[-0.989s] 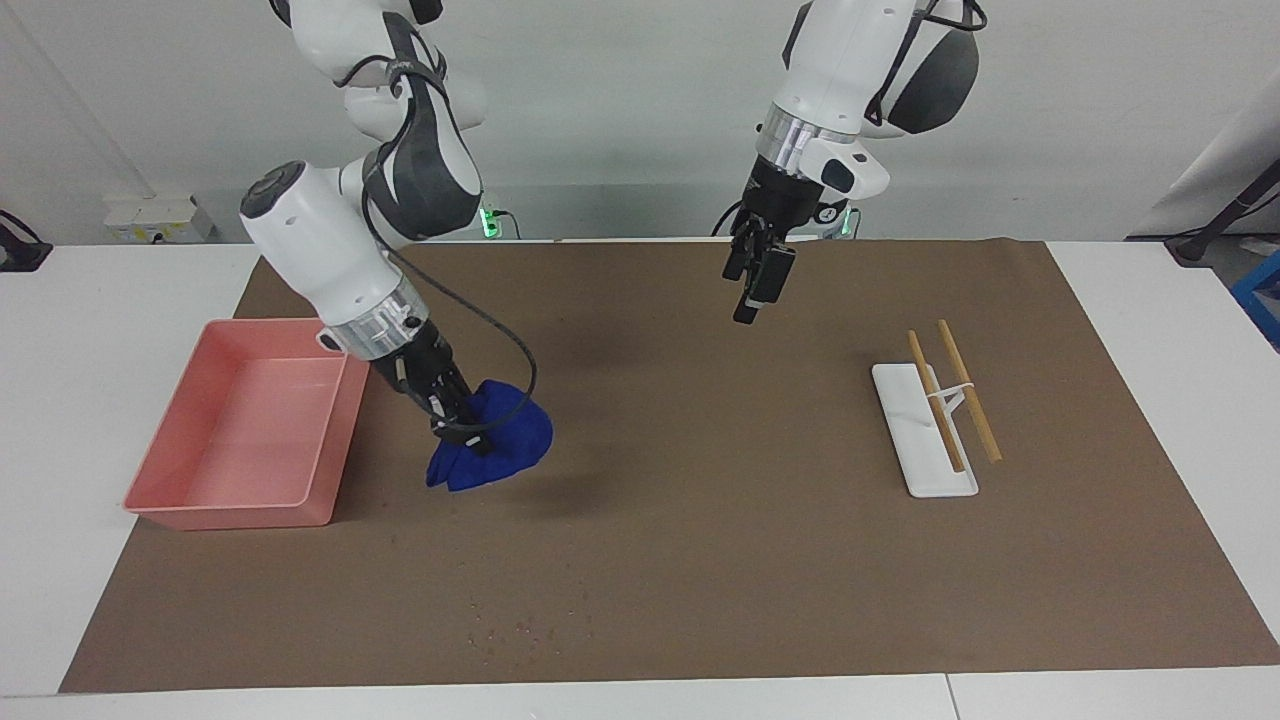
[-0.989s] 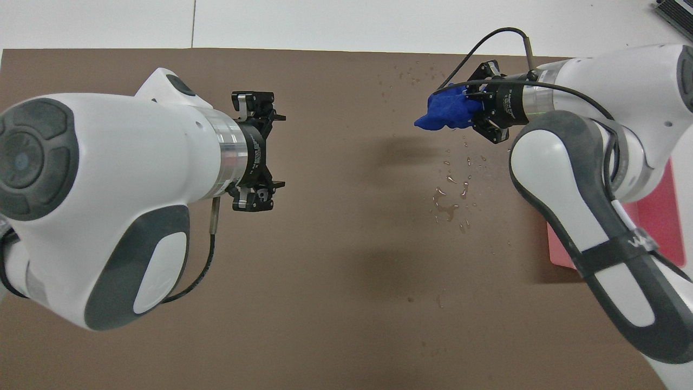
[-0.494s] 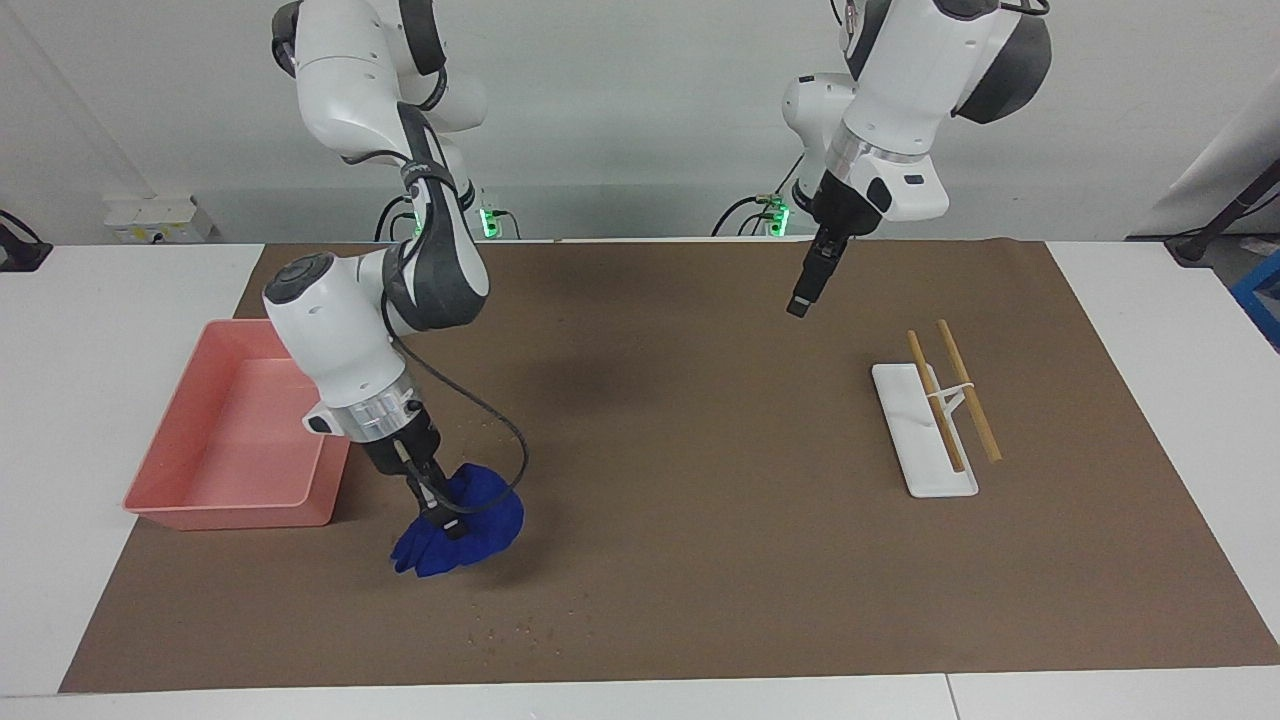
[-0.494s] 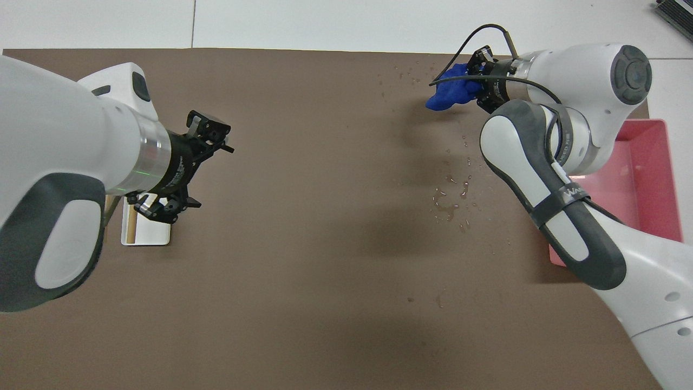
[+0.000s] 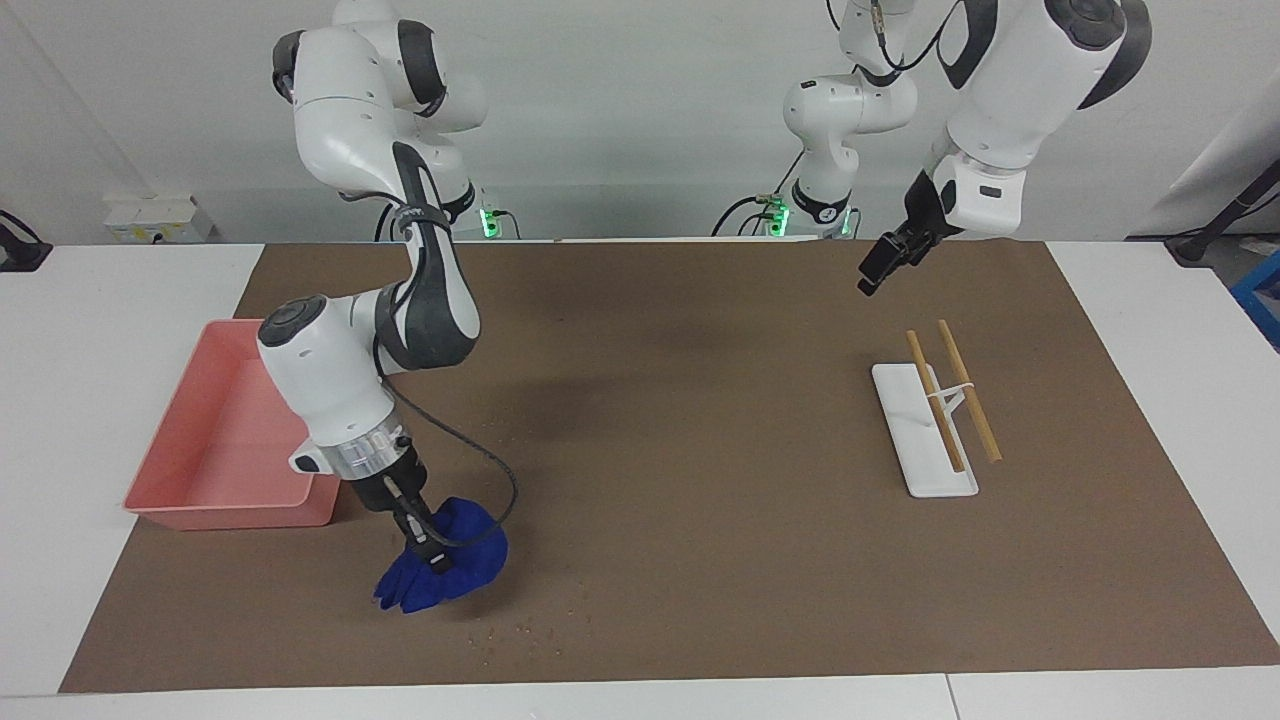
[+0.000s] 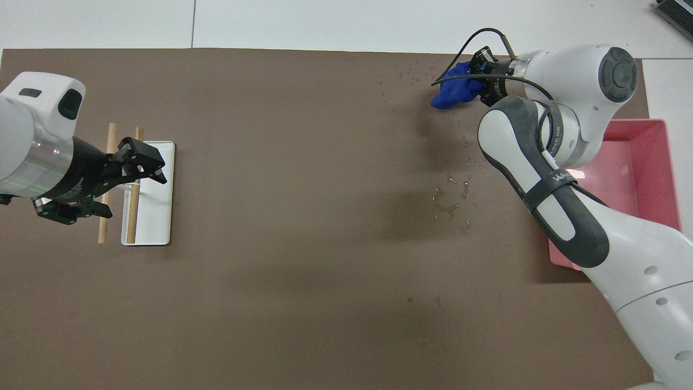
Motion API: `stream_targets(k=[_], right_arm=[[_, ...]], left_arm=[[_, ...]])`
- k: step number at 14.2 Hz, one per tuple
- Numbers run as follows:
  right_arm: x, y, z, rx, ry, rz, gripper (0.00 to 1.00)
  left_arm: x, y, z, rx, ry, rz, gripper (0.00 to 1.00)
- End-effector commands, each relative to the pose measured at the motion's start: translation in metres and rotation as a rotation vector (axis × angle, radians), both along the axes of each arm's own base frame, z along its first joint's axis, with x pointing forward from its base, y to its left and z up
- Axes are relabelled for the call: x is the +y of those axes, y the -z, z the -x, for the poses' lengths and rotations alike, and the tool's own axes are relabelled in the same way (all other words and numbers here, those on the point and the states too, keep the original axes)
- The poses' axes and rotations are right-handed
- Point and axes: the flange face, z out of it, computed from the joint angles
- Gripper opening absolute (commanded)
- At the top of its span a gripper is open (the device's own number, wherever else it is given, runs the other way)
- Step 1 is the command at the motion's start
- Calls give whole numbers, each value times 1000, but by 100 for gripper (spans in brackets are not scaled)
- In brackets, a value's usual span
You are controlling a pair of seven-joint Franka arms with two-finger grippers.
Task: Wipe water with towel using both arms
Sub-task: 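Pull the towel away with the right gripper while the left gripper retracts, then wipe the water droplets with the towel in the right gripper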
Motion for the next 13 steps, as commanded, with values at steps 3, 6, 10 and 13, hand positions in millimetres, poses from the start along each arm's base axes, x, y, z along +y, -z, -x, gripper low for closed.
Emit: stream_targets(k=[3,6,10,13], right_arm=[[7,51,36,14,-24,50,0],[15,67,60,62,-47,62,0],[28,83,98,129,-96,83,0],[22,81,135,195,-104,90,0]], left_arm=[[36,-5,5,-7,307,-126,100],[57,-13,2,-22,380,-130,100],[83,-17,0,-27,506,-167,100],[81,-18,4,-19,506,-169,100]])
